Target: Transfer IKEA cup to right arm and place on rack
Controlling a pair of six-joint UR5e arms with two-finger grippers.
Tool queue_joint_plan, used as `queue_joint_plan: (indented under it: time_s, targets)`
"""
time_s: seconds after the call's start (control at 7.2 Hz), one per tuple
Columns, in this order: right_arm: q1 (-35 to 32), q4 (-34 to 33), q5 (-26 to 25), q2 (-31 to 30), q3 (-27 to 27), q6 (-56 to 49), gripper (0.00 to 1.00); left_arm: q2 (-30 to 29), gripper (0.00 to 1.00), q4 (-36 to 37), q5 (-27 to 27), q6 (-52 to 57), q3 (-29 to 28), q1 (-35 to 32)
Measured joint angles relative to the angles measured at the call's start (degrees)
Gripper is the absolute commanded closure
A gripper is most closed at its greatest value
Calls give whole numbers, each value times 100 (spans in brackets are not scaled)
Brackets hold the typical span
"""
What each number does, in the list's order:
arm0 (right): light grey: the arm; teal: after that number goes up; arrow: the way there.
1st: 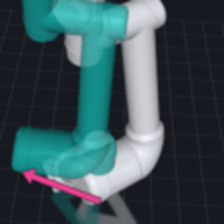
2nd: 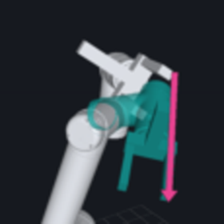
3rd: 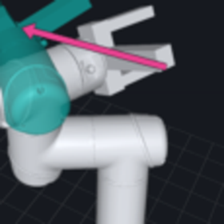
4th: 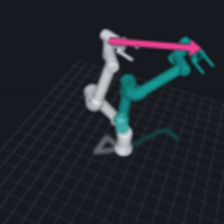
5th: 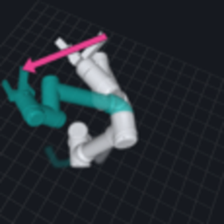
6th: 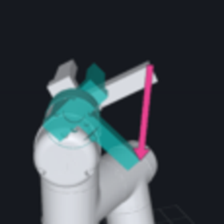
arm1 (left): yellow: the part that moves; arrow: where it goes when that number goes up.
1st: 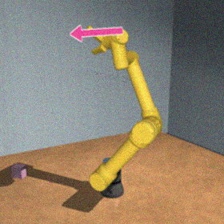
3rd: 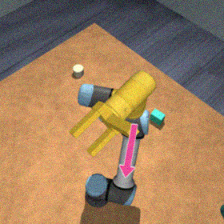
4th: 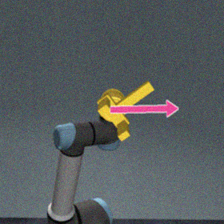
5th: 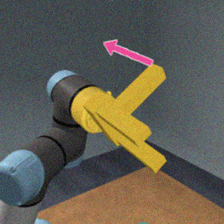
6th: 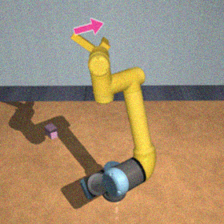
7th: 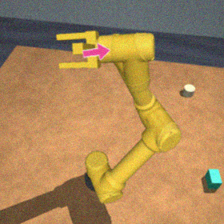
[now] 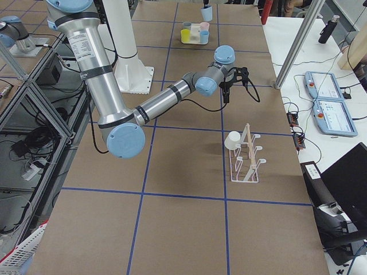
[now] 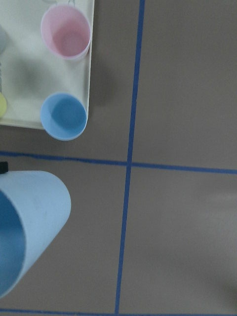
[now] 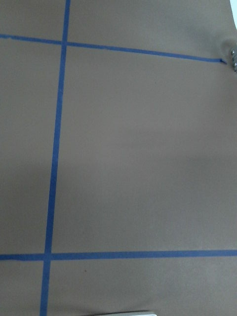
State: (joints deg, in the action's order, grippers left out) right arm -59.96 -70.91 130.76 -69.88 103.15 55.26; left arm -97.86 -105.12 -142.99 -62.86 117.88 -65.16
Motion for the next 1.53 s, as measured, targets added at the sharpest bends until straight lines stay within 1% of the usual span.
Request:
queue_joint_plan:
  time_s: [0.14,0.28,0.42,0.56,0.69,0.83,1.11,1.25,1.39,1.53]
  targets:
    - [155,44,-4,50,161,245,2,-187,100,-717,-4,-923,-166,327]
    - [347,297,-8,119,301,675,2,-426,100,-1511,10,-1812,-331,708]
    - [545,956,-17,164,374,1413,2,-741,100,-2400,68,-2716,-554,1104]
    - [680,1850,-24,173,388,2282,2,-1127,100,-3334,270,-3681,-844,1437]
    - [760,2730,-25,164,376,3057,2,-1432,100,-4359,702,-4666,-1103,1753]
    - [806,3497,-25,144,355,3643,2,-1573,100,-5449,1198,-5589,-1336,2014]
    - [920,4753,-44,182,327,4534,3,-1641,100,-7453,1938,-7195,-1843,2262]
    - [1028,5347,-136,249,318,4852,2,-1648,100,-8267,2253,-7856,-2044,2381]
    - [1193,5803,-325,362,307,5029,2,-1673,100,-8805,2531,-8315,-2153,2540]
    - [1439,6200,-610,488,294,5100,3,-1740,100,-9175,2844,-8636,-2197,2774]
